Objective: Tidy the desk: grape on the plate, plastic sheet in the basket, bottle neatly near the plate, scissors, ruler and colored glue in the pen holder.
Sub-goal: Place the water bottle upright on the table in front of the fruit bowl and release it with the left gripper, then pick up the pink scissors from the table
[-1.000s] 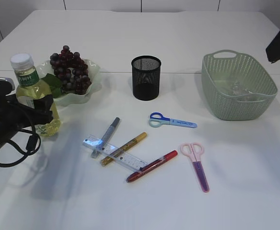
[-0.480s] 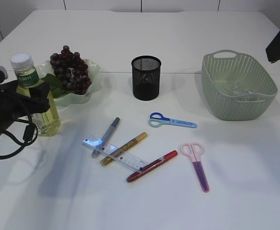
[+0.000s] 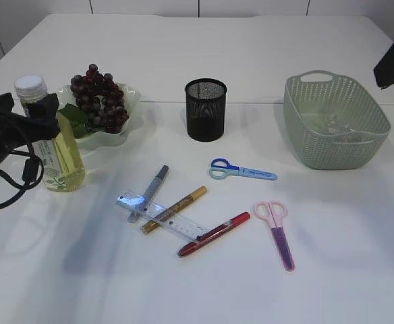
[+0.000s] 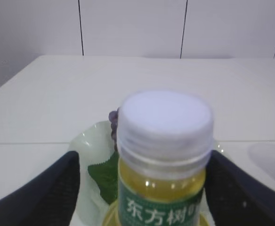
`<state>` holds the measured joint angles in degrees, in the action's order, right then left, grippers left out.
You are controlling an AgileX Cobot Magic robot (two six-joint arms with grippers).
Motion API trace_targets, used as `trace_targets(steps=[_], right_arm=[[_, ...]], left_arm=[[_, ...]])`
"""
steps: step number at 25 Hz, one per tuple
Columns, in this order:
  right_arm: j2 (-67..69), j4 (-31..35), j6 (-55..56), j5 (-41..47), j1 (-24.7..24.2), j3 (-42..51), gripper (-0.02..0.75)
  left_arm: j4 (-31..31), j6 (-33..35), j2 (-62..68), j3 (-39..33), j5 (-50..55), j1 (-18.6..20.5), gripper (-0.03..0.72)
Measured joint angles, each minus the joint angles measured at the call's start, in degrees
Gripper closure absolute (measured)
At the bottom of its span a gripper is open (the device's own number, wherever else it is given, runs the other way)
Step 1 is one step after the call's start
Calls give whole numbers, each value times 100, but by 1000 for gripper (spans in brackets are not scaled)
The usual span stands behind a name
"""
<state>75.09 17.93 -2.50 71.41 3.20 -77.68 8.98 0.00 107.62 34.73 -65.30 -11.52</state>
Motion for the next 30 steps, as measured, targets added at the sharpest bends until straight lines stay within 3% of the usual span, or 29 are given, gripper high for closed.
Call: trace_targets(steps=[17, 26, 30], right_arm=[[0, 0, 0, 0, 0, 0, 236], [0, 0, 0, 0, 0, 0, 236], [0, -31, 0, 0, 0, 0, 235]], left_arm=[[-26, -79, -1246, -23, 225, 0, 95], [471, -258, -2435, 138, 2160, 0, 95], [394, -258, -2888, 192, 2598, 0, 95]])
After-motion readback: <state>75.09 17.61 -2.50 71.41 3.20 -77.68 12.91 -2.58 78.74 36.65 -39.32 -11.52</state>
